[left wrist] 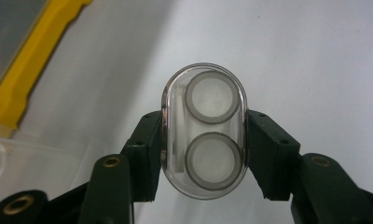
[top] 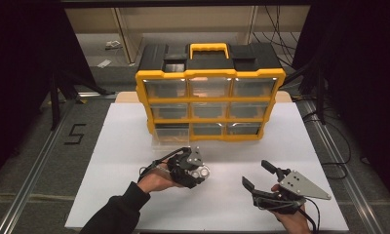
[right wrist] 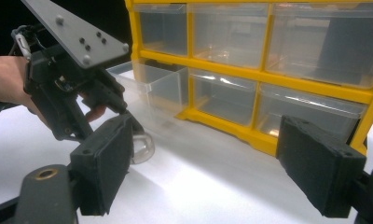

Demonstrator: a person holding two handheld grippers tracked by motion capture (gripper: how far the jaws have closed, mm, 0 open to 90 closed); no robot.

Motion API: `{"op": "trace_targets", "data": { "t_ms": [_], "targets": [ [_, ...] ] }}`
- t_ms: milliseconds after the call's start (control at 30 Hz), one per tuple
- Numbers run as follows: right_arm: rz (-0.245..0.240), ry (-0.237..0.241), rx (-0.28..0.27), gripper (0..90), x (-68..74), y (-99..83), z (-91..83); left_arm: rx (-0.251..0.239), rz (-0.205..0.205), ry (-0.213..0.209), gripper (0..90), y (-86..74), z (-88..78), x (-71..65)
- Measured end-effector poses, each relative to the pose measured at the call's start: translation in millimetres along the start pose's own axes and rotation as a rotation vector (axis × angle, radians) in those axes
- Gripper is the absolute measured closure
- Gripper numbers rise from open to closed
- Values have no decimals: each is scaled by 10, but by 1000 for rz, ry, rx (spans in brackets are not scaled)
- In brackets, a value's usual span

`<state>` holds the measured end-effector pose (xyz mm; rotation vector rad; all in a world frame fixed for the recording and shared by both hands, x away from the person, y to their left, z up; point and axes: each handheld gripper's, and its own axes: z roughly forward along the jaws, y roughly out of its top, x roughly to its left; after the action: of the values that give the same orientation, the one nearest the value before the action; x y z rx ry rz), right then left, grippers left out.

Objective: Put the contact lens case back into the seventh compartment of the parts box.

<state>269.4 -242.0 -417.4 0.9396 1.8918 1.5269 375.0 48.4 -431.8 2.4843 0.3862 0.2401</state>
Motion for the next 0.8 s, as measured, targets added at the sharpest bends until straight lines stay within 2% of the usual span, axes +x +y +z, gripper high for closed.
{"op": "trace_targets", "data": {
  "t_ms": [67, 633, 800],
  "targets": [
    [0, 0, 0, 200, -1, 0, 1, -15, -4, 16, 494, 1, -29, -5],
    [3, 0, 3, 200, -2, -1, 2, -125, -4, 56, 493, 69, -255, -58],
    [1, -1, 3, 200, -2, -1, 3, -133, 5, 54, 494, 82, -291, -67]
  ]
}}
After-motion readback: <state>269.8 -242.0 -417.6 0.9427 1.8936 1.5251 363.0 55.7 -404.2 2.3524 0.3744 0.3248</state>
